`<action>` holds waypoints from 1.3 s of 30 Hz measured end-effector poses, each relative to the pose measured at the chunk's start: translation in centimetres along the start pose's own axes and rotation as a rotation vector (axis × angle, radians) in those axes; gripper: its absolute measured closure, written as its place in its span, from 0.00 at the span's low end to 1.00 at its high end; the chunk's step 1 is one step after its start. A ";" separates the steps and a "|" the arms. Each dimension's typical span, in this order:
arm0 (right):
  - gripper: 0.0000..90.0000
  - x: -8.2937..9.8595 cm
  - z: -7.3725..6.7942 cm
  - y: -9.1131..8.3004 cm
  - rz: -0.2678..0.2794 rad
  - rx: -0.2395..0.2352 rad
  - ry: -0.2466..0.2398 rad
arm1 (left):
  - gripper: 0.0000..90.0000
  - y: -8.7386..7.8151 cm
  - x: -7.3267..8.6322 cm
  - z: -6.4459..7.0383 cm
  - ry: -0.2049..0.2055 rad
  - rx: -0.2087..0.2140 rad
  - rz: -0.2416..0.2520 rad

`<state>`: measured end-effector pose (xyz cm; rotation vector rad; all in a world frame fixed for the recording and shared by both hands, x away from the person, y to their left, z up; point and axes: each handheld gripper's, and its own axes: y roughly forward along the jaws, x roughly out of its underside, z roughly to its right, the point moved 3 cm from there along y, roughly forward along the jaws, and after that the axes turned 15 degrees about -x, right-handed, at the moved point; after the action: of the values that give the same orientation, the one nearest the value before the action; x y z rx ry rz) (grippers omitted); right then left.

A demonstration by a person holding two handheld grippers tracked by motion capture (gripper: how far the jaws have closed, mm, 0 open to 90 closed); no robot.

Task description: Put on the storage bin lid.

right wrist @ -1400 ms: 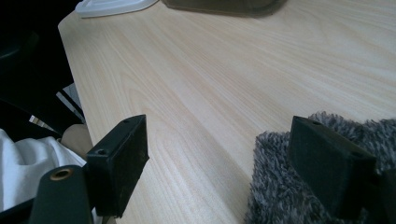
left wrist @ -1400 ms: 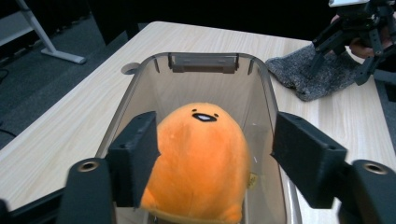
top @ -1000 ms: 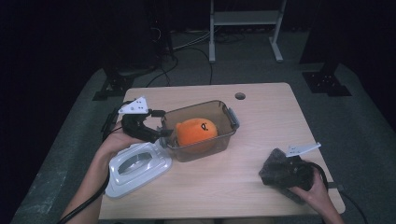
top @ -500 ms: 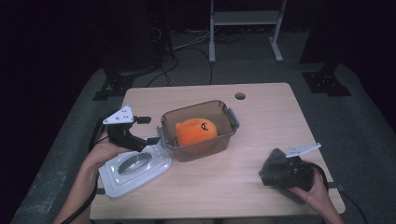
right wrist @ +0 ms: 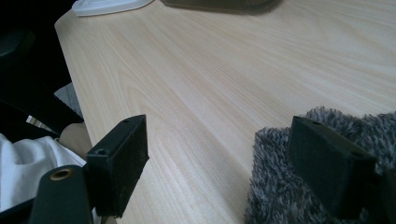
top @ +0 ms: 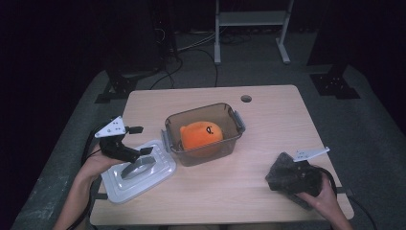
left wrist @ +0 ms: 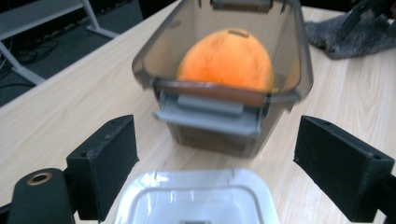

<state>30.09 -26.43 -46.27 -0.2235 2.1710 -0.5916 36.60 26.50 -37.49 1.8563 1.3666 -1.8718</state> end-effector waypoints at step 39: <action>0.22 0.1 0.0 0.0 -0.004 -0.001 0.001 | 0.26 0.9 8.9 -0.7 -0.056 -0.033 -0.101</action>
<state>30.03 -26.41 -46.32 -0.2280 2.1720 -0.5928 35.82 30.59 -45.40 1.7364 1.4896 -1.9210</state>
